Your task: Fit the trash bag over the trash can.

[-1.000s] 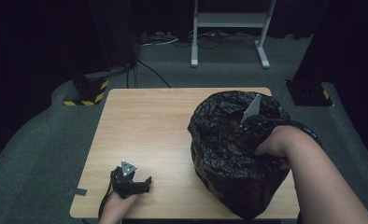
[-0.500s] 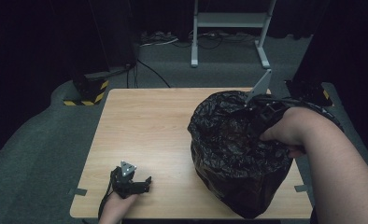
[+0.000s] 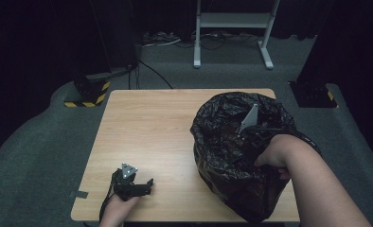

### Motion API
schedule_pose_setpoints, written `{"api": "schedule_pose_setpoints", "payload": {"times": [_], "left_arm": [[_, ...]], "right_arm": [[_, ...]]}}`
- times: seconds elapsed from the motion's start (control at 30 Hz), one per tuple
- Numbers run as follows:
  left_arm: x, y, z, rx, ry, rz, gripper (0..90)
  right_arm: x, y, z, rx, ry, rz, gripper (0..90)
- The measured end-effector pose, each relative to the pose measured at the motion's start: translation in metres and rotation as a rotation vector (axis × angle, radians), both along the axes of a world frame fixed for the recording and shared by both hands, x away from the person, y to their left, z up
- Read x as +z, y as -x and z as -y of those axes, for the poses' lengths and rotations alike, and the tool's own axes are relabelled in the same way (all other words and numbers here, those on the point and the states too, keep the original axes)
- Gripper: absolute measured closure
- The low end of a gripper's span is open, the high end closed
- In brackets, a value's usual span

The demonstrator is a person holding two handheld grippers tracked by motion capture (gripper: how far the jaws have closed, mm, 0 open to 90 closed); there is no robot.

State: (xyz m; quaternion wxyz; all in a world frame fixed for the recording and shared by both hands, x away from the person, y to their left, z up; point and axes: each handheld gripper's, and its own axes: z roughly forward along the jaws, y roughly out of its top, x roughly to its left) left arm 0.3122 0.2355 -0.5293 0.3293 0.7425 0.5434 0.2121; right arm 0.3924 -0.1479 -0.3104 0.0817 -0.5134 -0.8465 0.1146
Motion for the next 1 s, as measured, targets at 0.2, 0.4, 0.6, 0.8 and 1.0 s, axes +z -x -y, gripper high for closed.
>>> {"api": "schedule_pose_setpoints", "payload": {"times": [0.2,0.4,0.6,0.8,1.0], "left_arm": [[0.0,0.0,0.0,0.002,0.002,-0.001,0.5],[0.0,0.0,0.0,-0.001,0.004,-0.001,0.5],[0.0,-0.001,-0.001,-0.001,0.009,-0.001,0.5],[0.0,0.0,-0.001,-0.002,0.012,-0.001,0.6],[0.0,0.0,-0.001,-0.001,0.012,-0.001,0.7]], "right_arm": [[0.044,-0.007,0.003,0.011,-0.065,0.075,28.9],[0.094,-0.034,0.023,-0.047,-0.085,0.261,25.5],[0.082,-0.058,0.04,-0.098,-0.055,0.309,24.7],[0.034,-0.067,0.039,-0.049,-0.018,0.302,19.6],[0.013,-0.068,0.027,-0.008,0.0,0.276,20.0]]}}
